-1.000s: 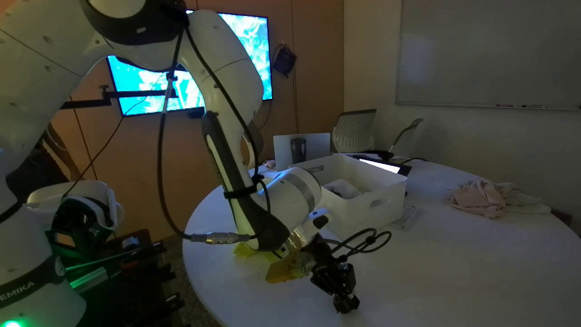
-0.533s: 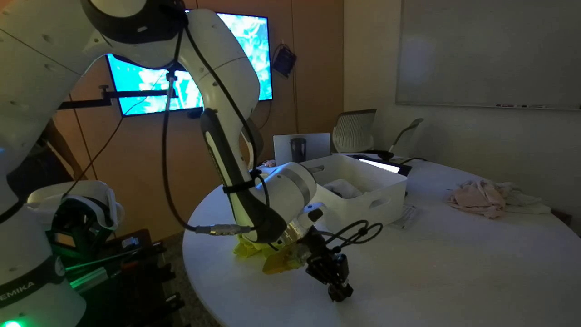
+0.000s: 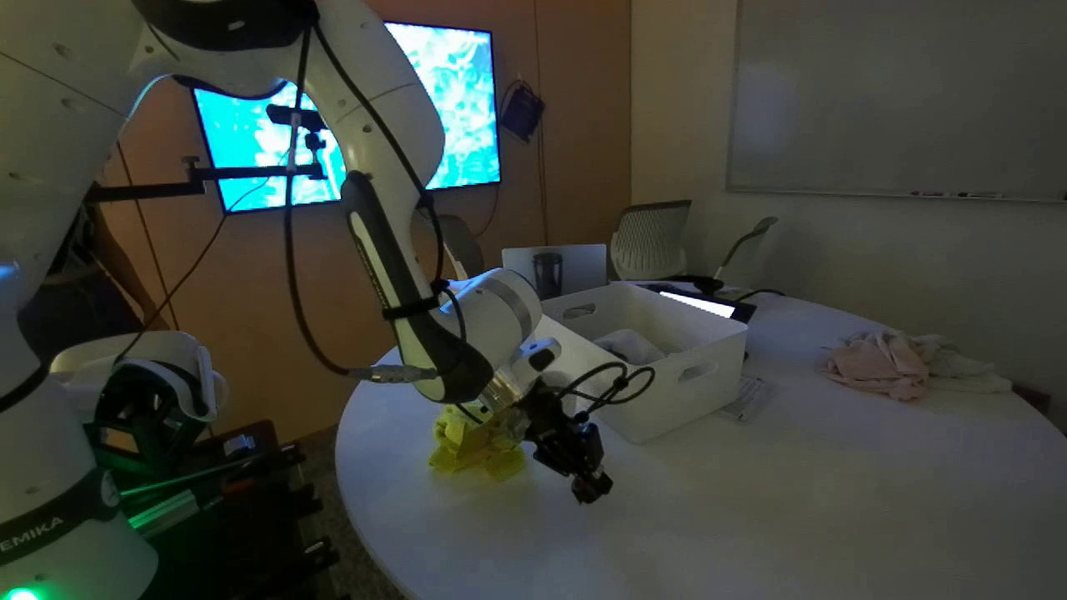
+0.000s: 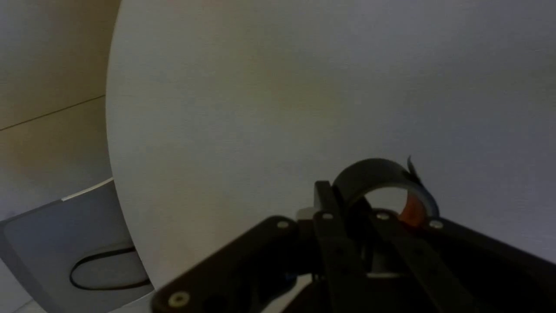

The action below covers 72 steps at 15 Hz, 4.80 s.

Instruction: Put each towel in the white box, and each item from the towel in the white mug

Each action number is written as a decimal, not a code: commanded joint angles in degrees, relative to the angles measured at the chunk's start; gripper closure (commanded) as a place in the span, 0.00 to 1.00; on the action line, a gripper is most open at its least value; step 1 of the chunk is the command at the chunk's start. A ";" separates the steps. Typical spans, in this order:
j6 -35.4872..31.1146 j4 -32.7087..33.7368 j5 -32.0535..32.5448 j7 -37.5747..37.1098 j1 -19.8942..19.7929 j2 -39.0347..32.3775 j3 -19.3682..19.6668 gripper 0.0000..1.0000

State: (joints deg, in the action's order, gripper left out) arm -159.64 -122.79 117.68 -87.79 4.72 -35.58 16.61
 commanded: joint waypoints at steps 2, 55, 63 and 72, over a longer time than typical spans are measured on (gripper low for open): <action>5.16 -7.71 1.12 -4.22 4.26 7.52 -1.29 0.90; 2.94 -18.27 -12.24 2.53 -5.31 27.50 -19.14 0.90; 3.16 -13.86 -33.79 26.70 -6.22 17.27 -18.77 0.89; 27.94 0.66 -76.48 58.61 -0.20 16.62 -29.63 0.89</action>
State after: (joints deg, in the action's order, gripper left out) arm -139.13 -128.07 50.67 -35.80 -1.33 -21.29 -14.32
